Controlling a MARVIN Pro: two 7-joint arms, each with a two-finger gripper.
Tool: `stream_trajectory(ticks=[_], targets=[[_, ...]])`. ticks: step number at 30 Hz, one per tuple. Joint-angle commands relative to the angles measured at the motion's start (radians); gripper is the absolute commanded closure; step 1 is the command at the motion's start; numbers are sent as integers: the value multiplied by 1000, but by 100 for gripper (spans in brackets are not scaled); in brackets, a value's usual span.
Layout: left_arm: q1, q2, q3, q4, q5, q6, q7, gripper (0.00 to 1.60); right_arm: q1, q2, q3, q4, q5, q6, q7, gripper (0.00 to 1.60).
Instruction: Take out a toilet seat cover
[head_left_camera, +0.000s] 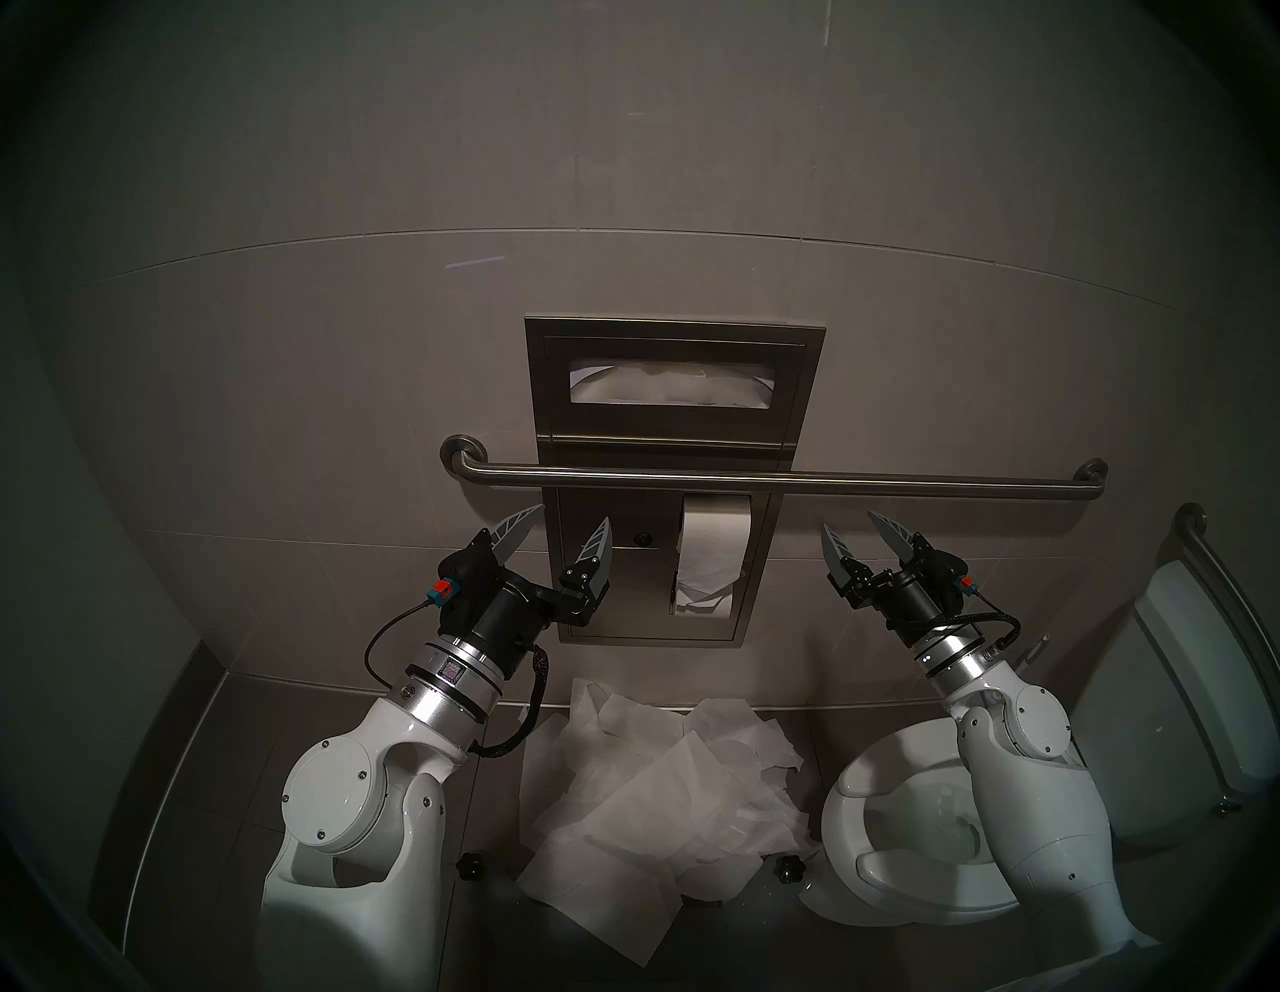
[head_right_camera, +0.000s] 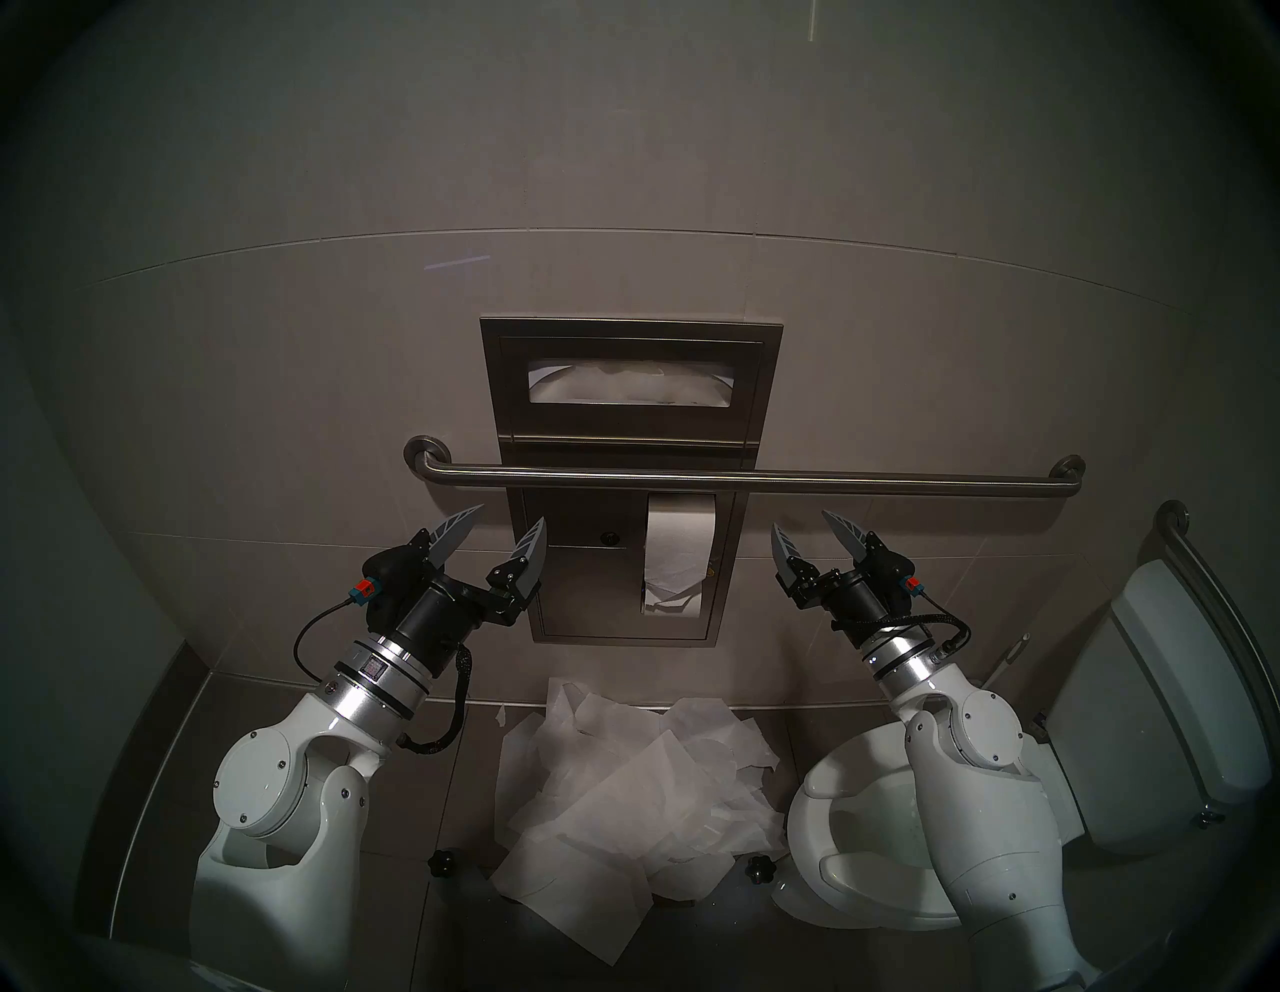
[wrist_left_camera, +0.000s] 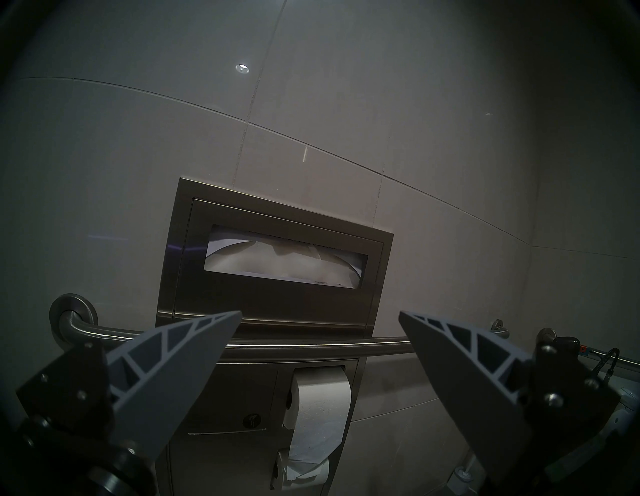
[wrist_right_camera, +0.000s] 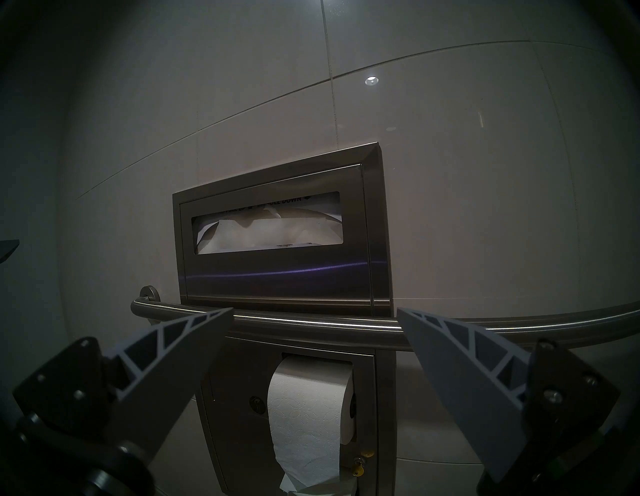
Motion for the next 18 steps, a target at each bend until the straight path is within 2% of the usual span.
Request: stream_trajectory(ticks=[1,5,18], targets=[[-25,6,-4,-14,20,-33,2,0,15,2,3,-26,2,-4,1,0],[-111,24,-28,20,25,-33,1,0,15,3,2,-25,2,-5,2,0],[-214,83,-32,43,71,-31,37,0,17,3,2,-22,2,-6,3,0]])
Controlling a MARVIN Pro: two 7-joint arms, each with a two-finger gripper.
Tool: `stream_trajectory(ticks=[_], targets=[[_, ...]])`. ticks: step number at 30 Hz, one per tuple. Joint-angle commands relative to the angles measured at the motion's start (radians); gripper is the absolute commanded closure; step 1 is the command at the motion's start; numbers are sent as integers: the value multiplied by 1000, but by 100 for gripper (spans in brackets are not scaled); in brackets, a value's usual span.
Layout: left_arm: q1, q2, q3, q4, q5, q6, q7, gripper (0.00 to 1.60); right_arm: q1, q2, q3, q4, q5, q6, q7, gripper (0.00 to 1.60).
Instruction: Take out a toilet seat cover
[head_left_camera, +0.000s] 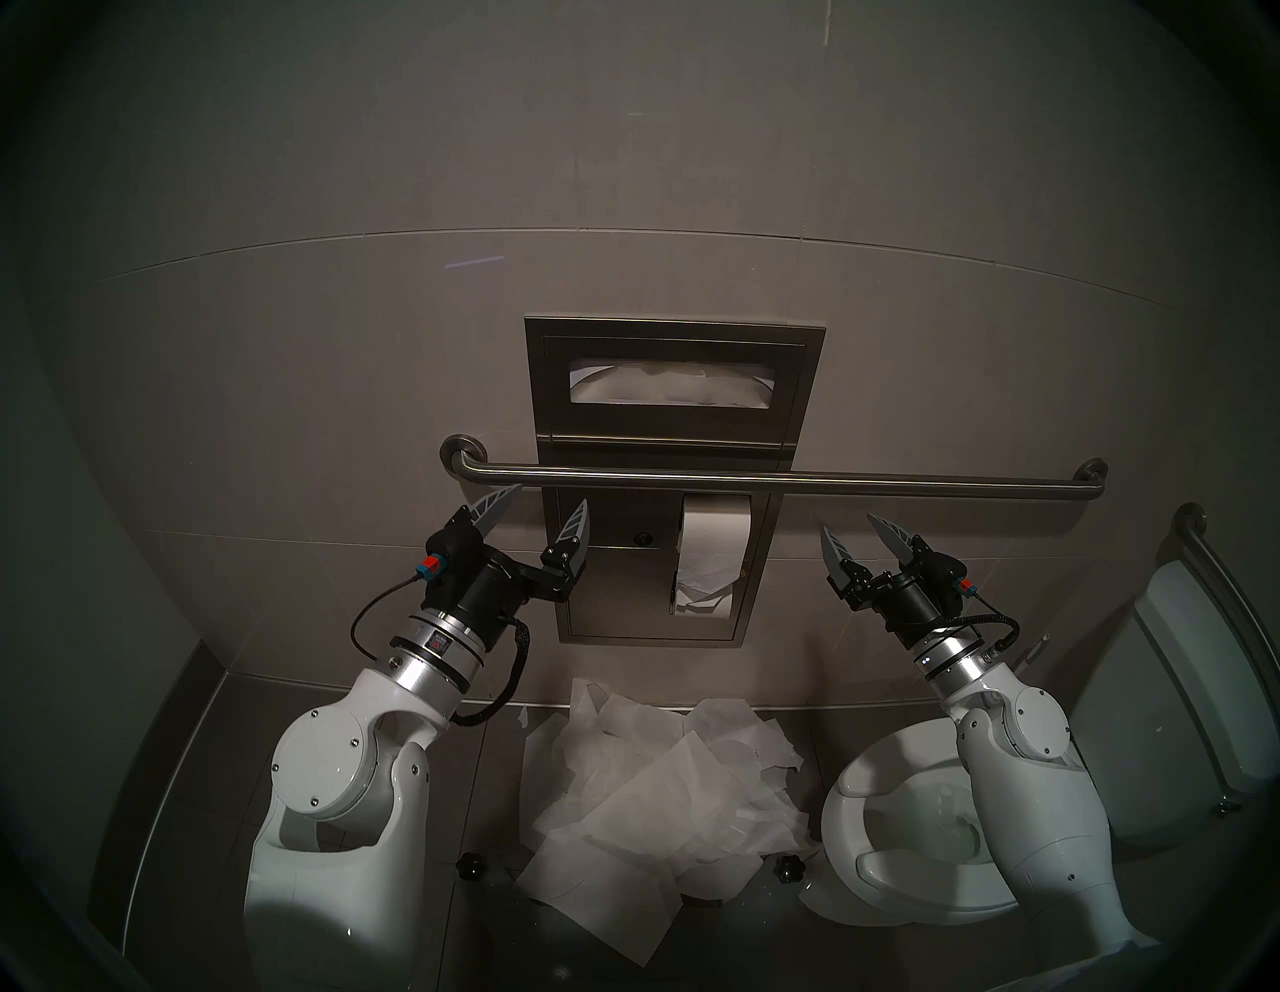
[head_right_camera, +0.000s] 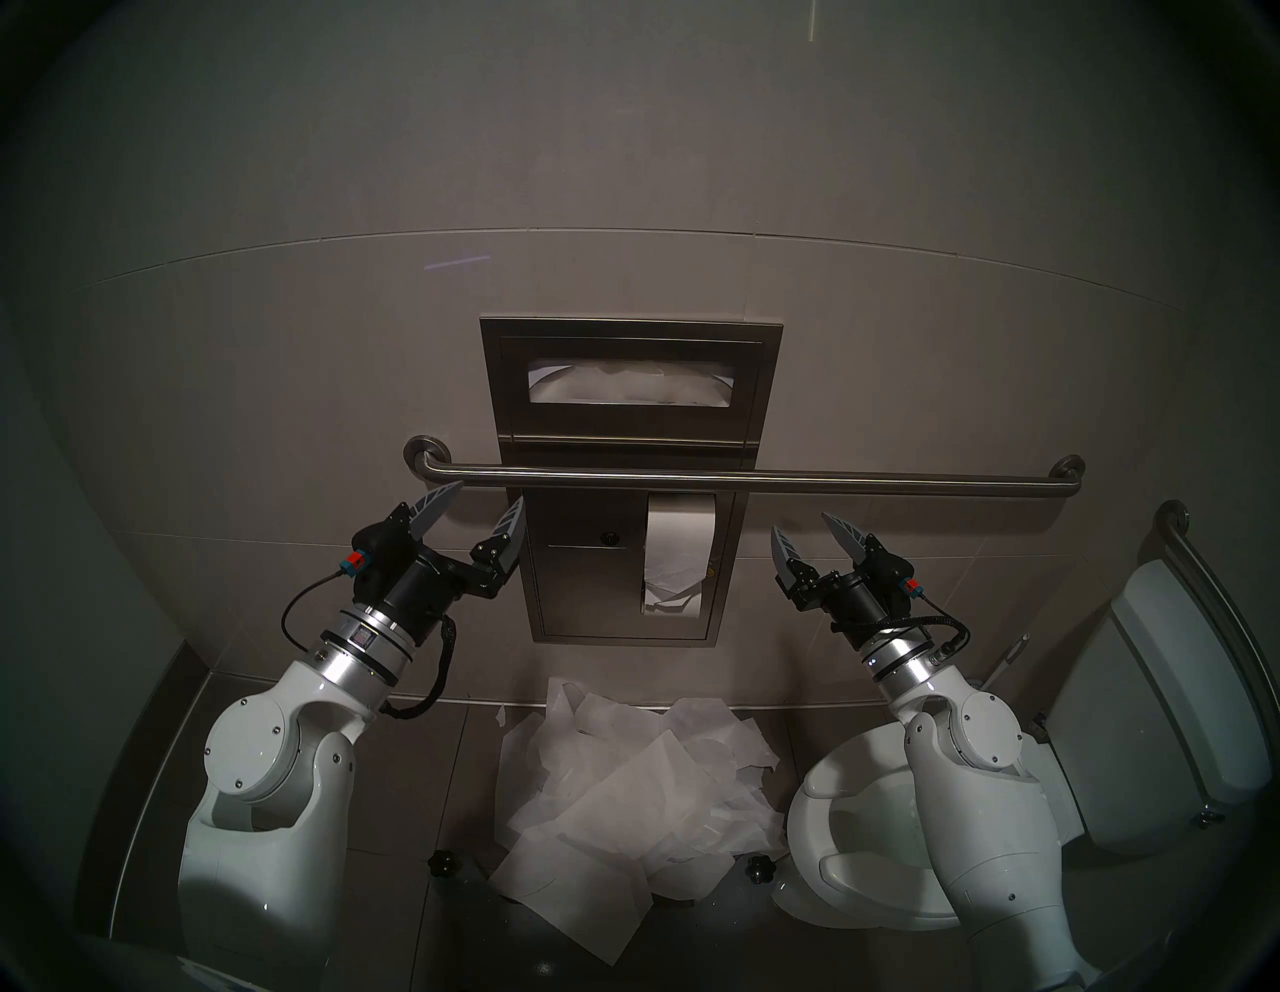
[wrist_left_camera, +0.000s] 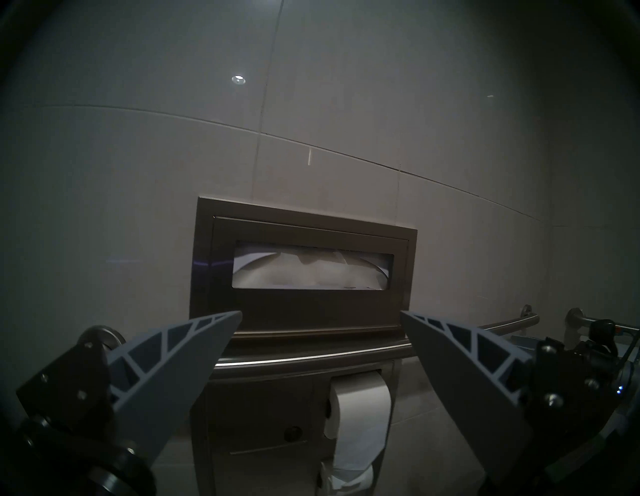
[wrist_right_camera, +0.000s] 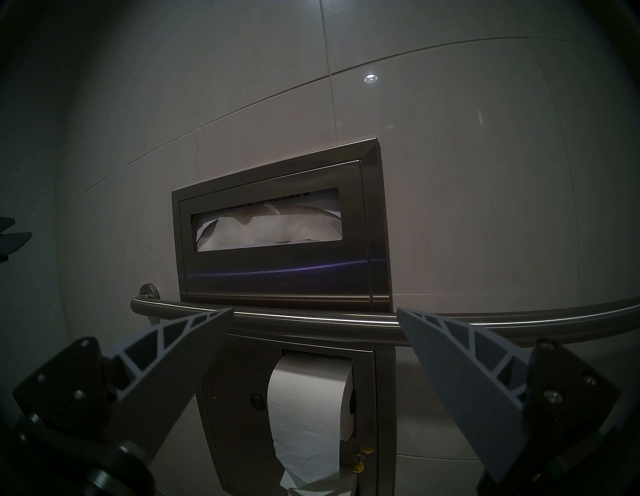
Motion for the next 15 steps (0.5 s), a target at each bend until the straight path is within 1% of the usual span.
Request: stream_trajectory(ticks=[1,2,4,5,7,8,9,10,12,14,15], targets=[[-106,45,17,1,7,-20,-2,0,17,3,3,-27,2,-6,3,0],[-127,48,20,18,7,-17,-3,0,17,3,3,-27,2,-6,3,0],[-137,59,35,33,43,-27,16,0,18,3,3,-27,2,-6,3,0],[-137,59,35,33,43,-27,16,0,18,3,3,-27,2,-6,3,0],[-165,83,60,57,91,-48,14,0,18,3,2,-25,2,-6,3,0],[-165,83,60,57,91,-48,14,0,18,3,2,-25,2,-6,3,0],[-192,89,68,75,106,-51,12,0,18,3,2,-25,2,-6,3,0],[-197,95,80,73,131,-61,18,0,18,3,2,-25,2,-6,3,0],[-216,96,85,79,147,-61,24,0,18,3,2,-24,2,-6,3,0],[-213,98,86,73,158,-62,30,0,19,3,2,-23,2,-6,3,0],[-224,99,87,79,166,-62,33,0,19,3,2,-23,2,-7,3,0]])
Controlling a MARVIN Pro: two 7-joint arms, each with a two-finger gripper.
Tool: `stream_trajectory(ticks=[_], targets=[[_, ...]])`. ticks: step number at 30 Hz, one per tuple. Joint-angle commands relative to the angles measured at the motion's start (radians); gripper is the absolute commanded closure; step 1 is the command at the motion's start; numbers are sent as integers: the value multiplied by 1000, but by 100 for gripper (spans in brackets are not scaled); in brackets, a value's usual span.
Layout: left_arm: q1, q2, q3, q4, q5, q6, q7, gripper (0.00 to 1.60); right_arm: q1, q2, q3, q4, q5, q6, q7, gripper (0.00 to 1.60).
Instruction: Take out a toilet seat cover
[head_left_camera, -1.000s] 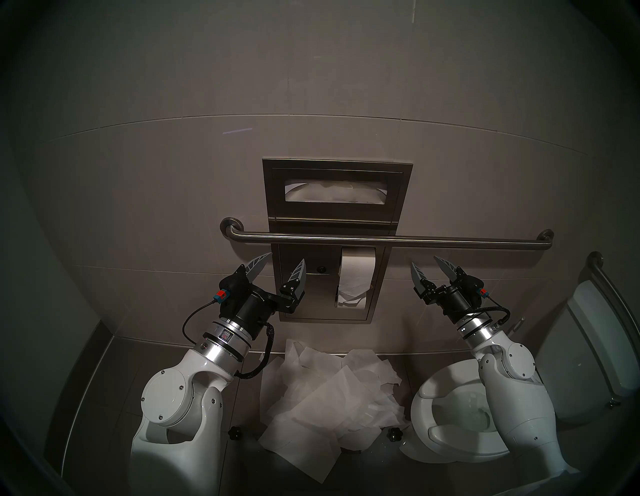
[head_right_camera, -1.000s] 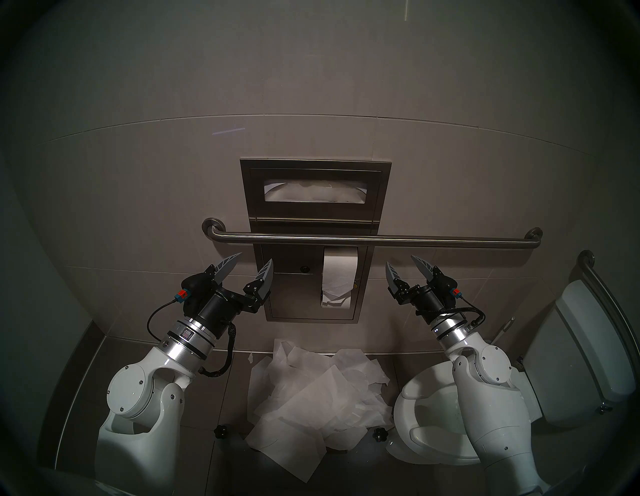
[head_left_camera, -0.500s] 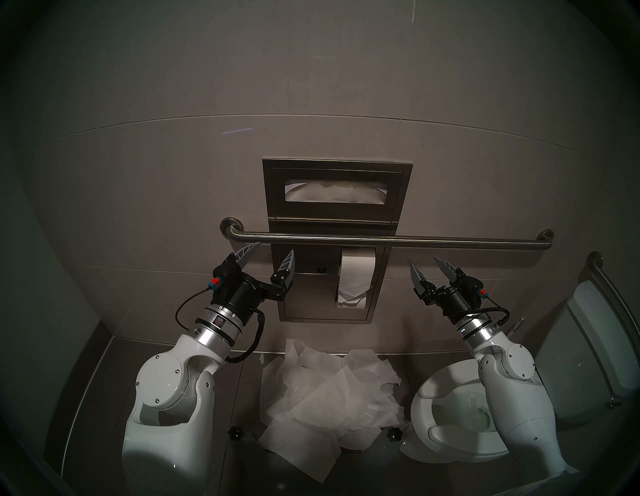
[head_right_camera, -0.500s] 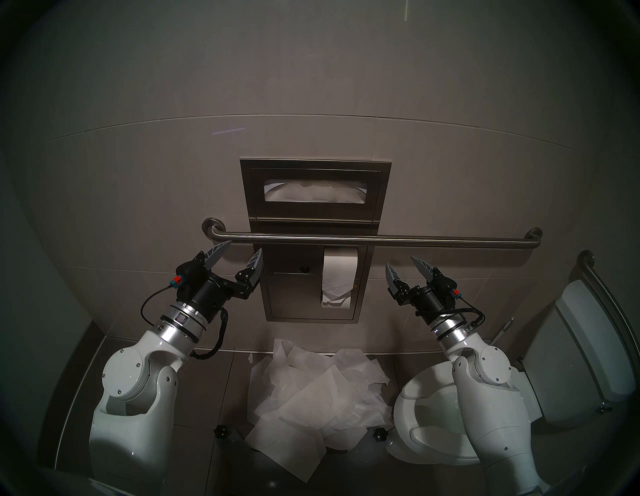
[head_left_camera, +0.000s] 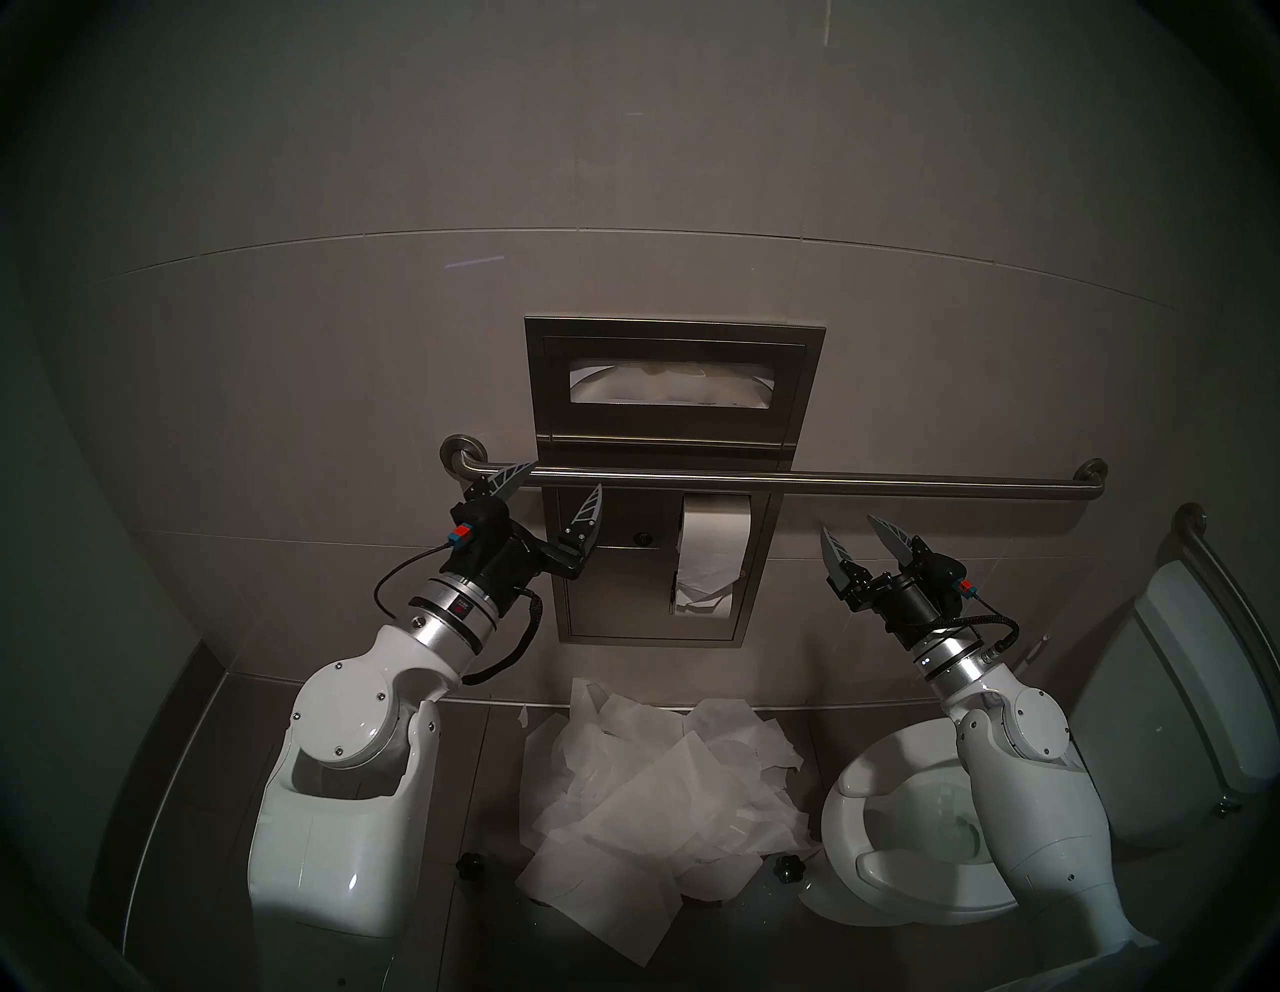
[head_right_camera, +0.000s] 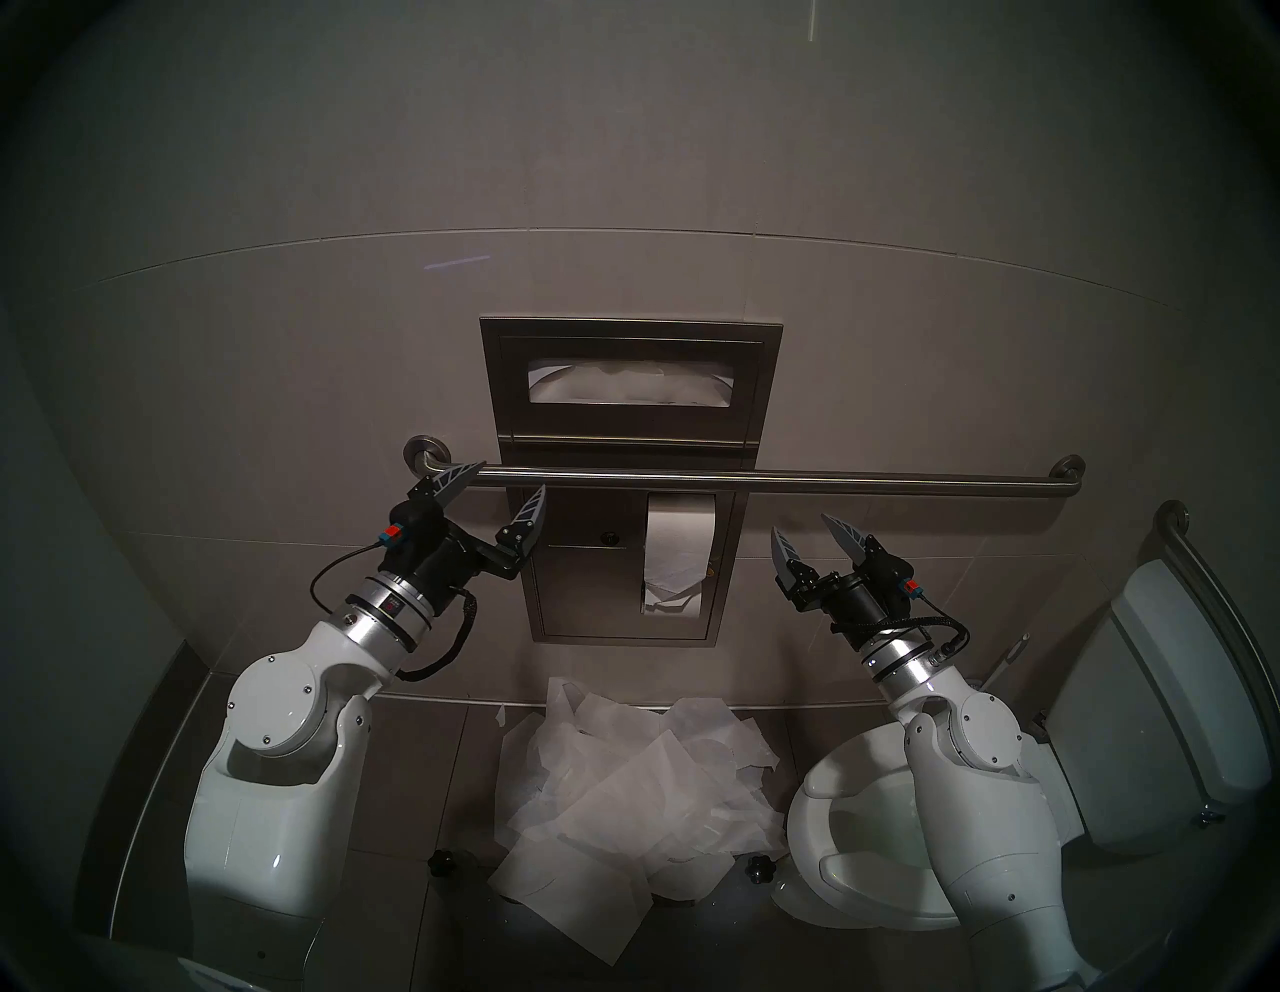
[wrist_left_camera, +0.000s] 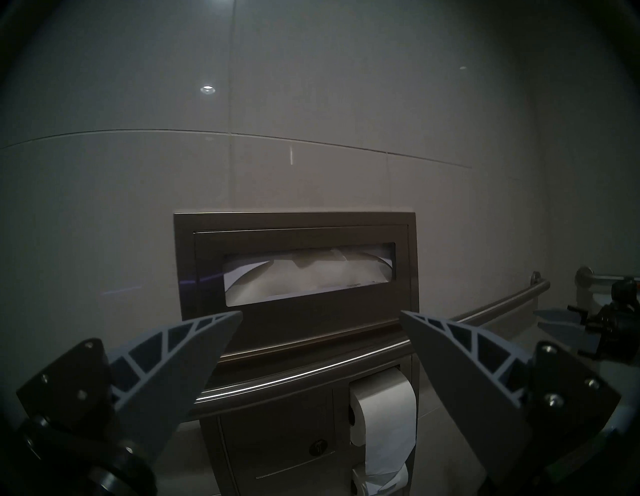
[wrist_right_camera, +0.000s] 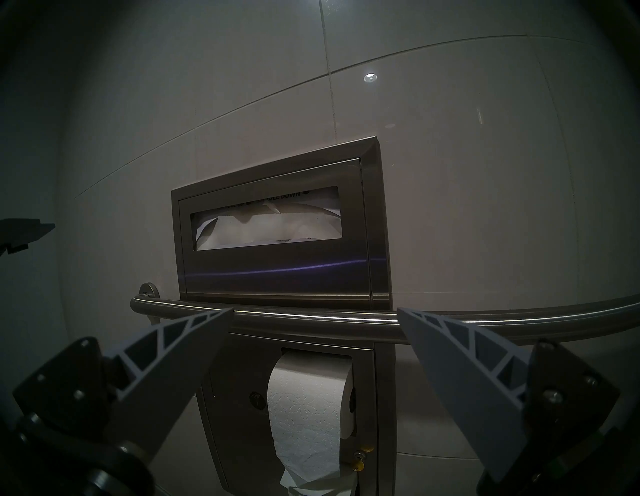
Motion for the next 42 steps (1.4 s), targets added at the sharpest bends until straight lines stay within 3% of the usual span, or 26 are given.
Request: stream_trajectory(ticks=[1,15,27,32,42], targets=[[-118,22,18,-4,49,-28,14,0,19,3,3,-26,2,-6,3,0],[-220,-9,36,65,130,11,103,0,19,3,3,-26,3,-7,4,0],[-307,-7,51,150,146,-2,93,0,19,3,3,-28,3,-7,5,0],[-348,38,92,204,245,-40,87,0,20,3,3,-25,3,-7,5,0],[-425,36,94,268,330,-35,91,0,20,3,2,-18,3,-6,5,0]])
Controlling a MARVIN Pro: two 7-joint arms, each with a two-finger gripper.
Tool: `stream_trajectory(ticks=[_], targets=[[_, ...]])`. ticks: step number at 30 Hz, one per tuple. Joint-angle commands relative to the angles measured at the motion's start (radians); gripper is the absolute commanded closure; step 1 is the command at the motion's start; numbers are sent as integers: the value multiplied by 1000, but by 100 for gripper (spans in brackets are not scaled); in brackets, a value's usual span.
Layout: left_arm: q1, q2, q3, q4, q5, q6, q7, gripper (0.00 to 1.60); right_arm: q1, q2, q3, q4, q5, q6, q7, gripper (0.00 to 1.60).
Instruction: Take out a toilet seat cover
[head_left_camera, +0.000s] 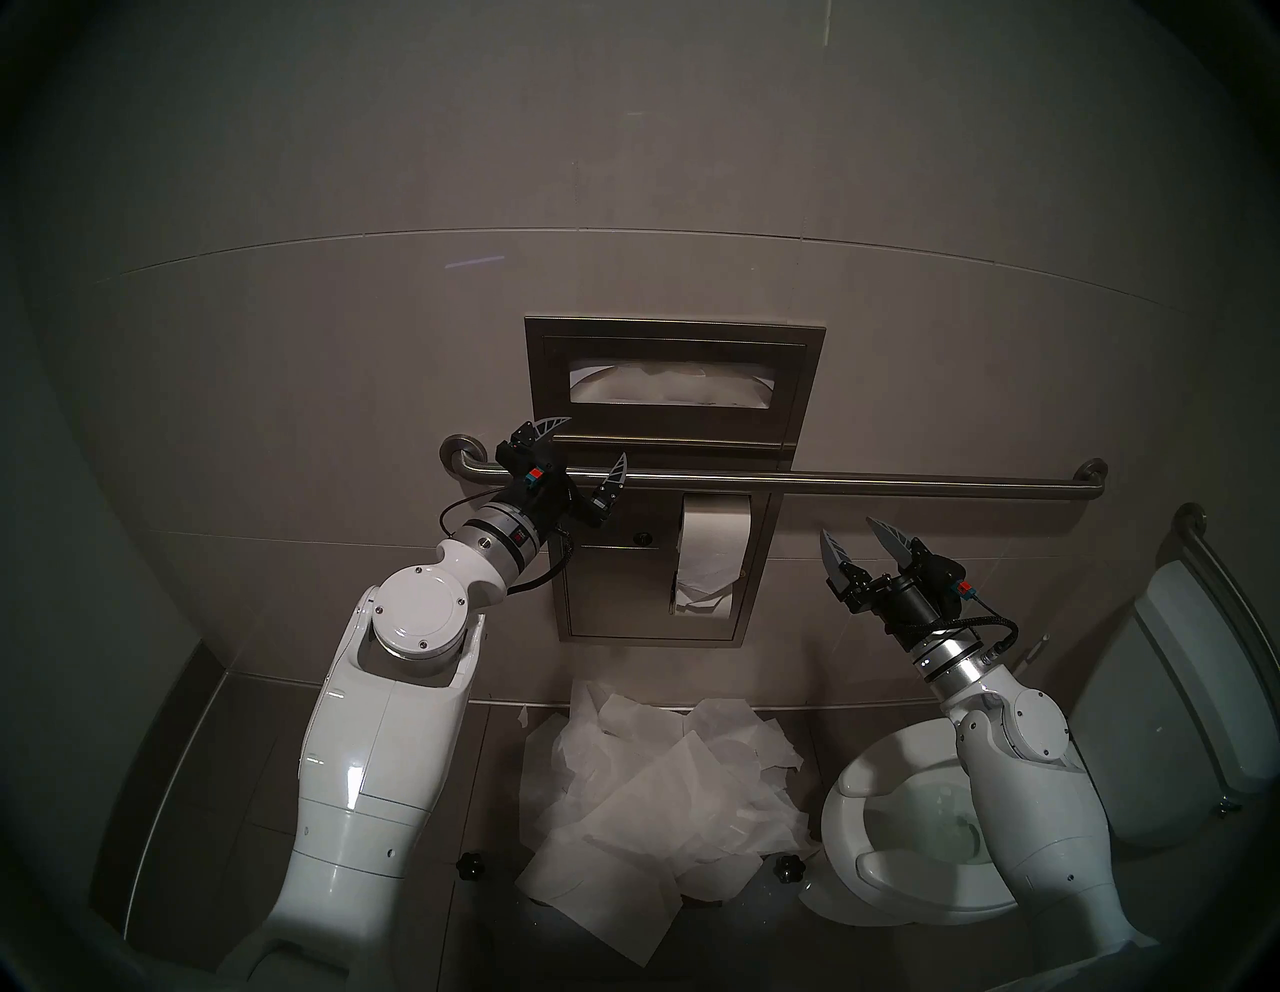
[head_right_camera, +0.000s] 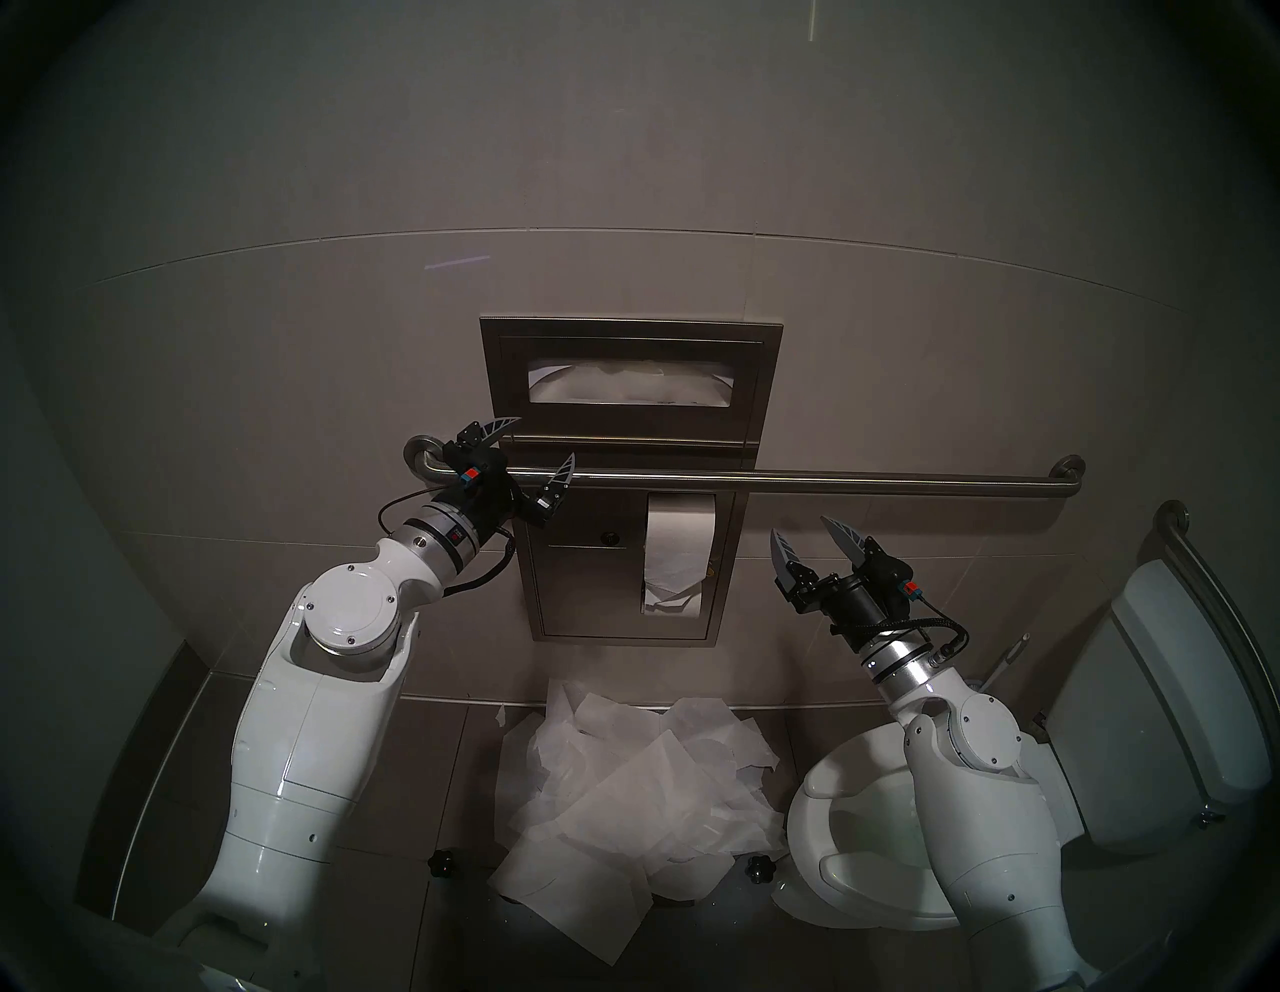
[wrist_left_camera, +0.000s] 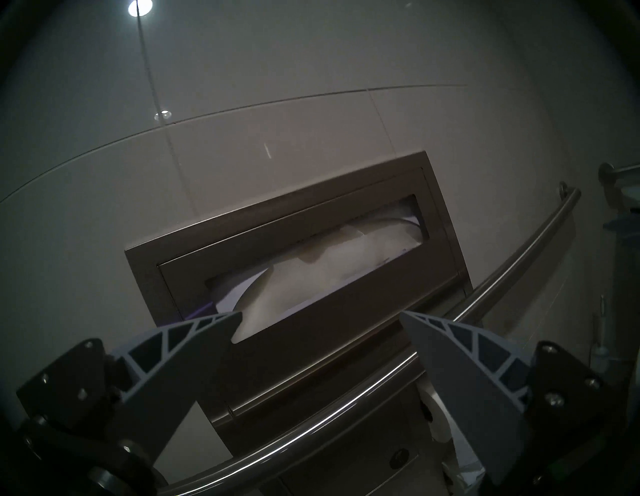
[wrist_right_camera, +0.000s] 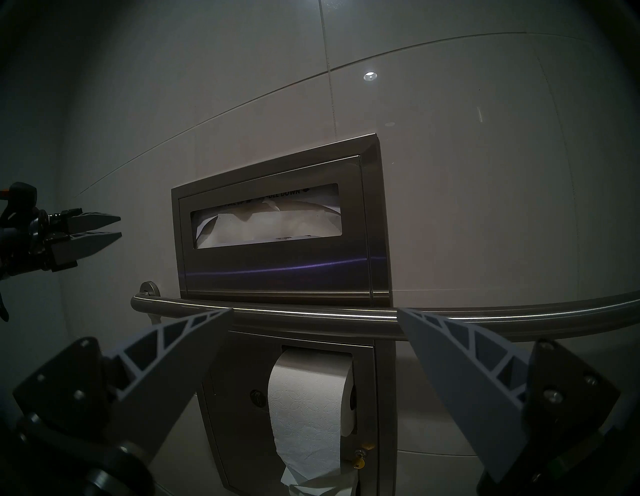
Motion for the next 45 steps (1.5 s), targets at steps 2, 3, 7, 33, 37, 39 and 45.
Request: stream_trajectory(ticks=[2,3,7,33,37,39,45], targets=[[-120,3,3,12,55,-18,12,0,20,3,3,-23,2,-6,3,0],[-125,3,4,17,60,-18,12,0,20,3,3,-22,2,-6,3,0],[-151,8,6,40,86,-17,12,0,21,3,2,-19,2,-6,3,0],[-331,-38,4,251,169,4,20,0,24,3,1,-14,3,-8,6,0],[-362,-63,3,271,156,5,16,0,24,3,2,-13,3,-8,7,0],[-386,-64,9,283,160,4,11,0,24,3,2,-12,3,-8,8,0],[-415,-79,11,314,161,11,10,0,24,3,2,-10,3,-7,9,0]])
